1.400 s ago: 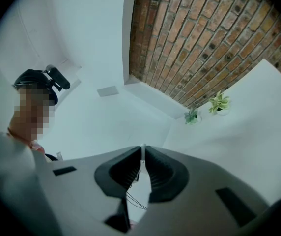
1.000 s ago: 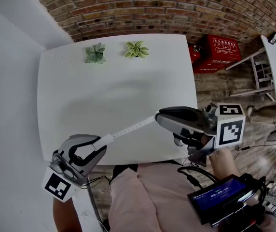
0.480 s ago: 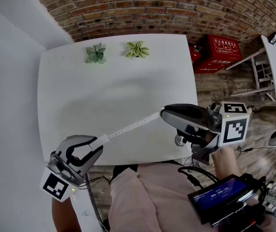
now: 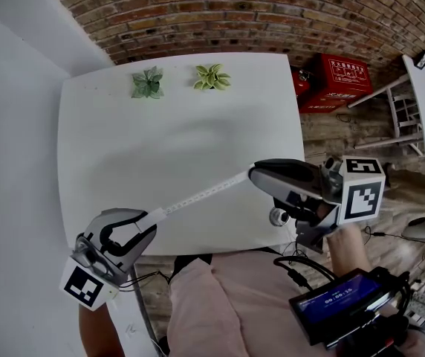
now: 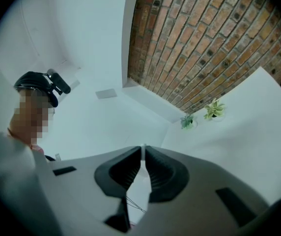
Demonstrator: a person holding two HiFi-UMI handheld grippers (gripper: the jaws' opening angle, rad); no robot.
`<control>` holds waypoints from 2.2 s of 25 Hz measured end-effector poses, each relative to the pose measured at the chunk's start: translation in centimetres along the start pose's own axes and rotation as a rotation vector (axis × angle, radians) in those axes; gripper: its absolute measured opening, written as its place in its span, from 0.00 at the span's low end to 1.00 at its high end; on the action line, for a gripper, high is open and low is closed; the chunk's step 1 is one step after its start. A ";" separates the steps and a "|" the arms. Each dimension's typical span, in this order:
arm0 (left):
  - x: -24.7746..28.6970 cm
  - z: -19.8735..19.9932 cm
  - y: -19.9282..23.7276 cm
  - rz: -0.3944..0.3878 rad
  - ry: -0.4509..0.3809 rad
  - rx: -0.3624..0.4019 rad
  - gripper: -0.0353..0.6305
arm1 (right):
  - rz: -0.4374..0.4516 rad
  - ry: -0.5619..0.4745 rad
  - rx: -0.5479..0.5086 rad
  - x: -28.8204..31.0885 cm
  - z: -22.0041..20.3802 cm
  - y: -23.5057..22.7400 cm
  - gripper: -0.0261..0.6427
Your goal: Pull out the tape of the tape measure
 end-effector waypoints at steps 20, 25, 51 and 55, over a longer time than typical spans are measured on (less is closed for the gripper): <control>-0.8 -1.2 -0.2 -0.017 0.031 -0.035 0.20 | -0.017 -0.032 -0.012 -1.1 0.9 -0.3 0.09; -1.0 -1.2 -0.4 -0.017 0.038 -0.037 0.20 | -0.020 -0.033 -0.015 -1.4 1.0 -0.4 0.09; -2.4 -2.3 -0.6 -0.029 0.068 -0.074 0.20 | -0.052 -0.060 -0.044 -2.7 2.3 -0.8 0.09; -2.5 -2.2 -0.5 -0.028 0.071 -0.069 0.20 | -0.053 -0.056 -0.043 -2.6 2.3 -0.8 0.09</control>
Point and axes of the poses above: the fingertips, and each gripper's own axes: x forward along the fingers, y to its left, z out of its top, the point moved 2 cm from there along -x, backward along the fingers, and after that the axes turned 9 degrees about x, right-handed, at the moved point
